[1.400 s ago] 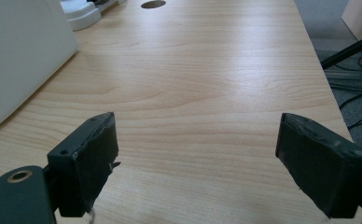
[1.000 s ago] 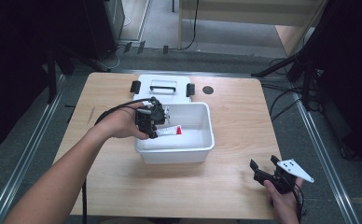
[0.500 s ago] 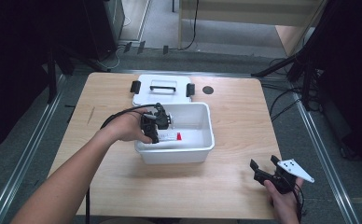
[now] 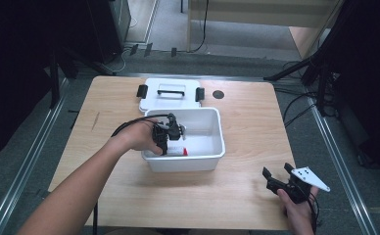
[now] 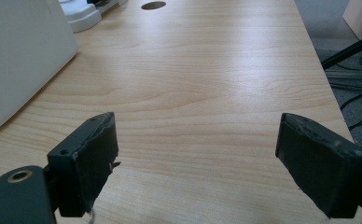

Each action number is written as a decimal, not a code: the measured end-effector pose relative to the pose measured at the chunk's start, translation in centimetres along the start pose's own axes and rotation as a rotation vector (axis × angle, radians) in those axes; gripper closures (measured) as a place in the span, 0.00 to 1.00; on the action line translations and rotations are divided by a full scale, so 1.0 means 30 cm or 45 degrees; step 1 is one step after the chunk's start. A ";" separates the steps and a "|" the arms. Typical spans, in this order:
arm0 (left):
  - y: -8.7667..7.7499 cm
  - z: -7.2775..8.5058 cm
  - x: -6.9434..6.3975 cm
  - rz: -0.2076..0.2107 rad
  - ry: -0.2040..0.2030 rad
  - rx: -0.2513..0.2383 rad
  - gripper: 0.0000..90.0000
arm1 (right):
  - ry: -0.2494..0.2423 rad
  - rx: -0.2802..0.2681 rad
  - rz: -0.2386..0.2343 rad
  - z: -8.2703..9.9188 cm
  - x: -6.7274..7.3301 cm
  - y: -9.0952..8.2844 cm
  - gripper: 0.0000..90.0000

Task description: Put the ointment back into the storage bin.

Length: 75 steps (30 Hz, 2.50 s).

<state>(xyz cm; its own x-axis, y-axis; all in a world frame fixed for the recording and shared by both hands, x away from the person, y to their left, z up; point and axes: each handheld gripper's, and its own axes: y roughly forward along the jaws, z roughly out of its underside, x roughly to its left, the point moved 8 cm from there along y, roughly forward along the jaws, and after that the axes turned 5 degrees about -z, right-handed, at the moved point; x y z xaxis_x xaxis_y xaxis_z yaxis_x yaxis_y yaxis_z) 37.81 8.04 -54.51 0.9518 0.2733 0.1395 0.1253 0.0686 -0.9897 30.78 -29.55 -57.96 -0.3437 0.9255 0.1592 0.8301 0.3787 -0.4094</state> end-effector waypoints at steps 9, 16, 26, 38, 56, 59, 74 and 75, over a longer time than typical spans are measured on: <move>0.003 -0.002 -0.001 -0.009 0.008 0.000 0.81 | -0.003 0.000 0.000 0.000 0.000 0.000 0.14; 0.003 0.004 0.003 -0.027 0.011 0.013 0.76 | -0.005 0.000 0.001 0.000 0.000 0.000 0.14; -0.006 0.006 0.007 -0.011 -0.027 -0.027 0.67 | -0.006 0.000 0.001 0.000 0.000 0.000 0.14; -0.085 0.019 0.012 0.007 -0.046 -0.100 0.78 | -0.011 0.001 0.001 0.000 0.000 0.000 0.14; -0.248 0.085 0.035 -0.020 -0.083 -0.178 0.86 | -0.014 0.008 0.004 0.001 0.002 0.002 0.14; -0.280 0.101 0.041 -0.036 -0.093 -0.193 0.87 | -0.013 0.010 0.004 0.001 0.002 0.002 0.14; -0.346 0.222 0.070 -0.065 -0.167 -0.215 0.87 | -0.021 0.011 0.005 0.001 0.002 0.003 0.15; -0.348 0.230 0.072 -0.066 -0.167 -0.211 0.87 | -0.019 0.012 0.005 0.001 0.002 0.003 0.15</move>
<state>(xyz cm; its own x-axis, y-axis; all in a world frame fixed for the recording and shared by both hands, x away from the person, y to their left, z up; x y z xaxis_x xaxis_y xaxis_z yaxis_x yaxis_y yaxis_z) 36.63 14.55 -43.68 0.8994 0.3971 0.1826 0.2280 -0.0700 -0.9711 30.83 -29.46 -58.03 -0.3470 0.9268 0.1440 0.8273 0.3748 -0.4185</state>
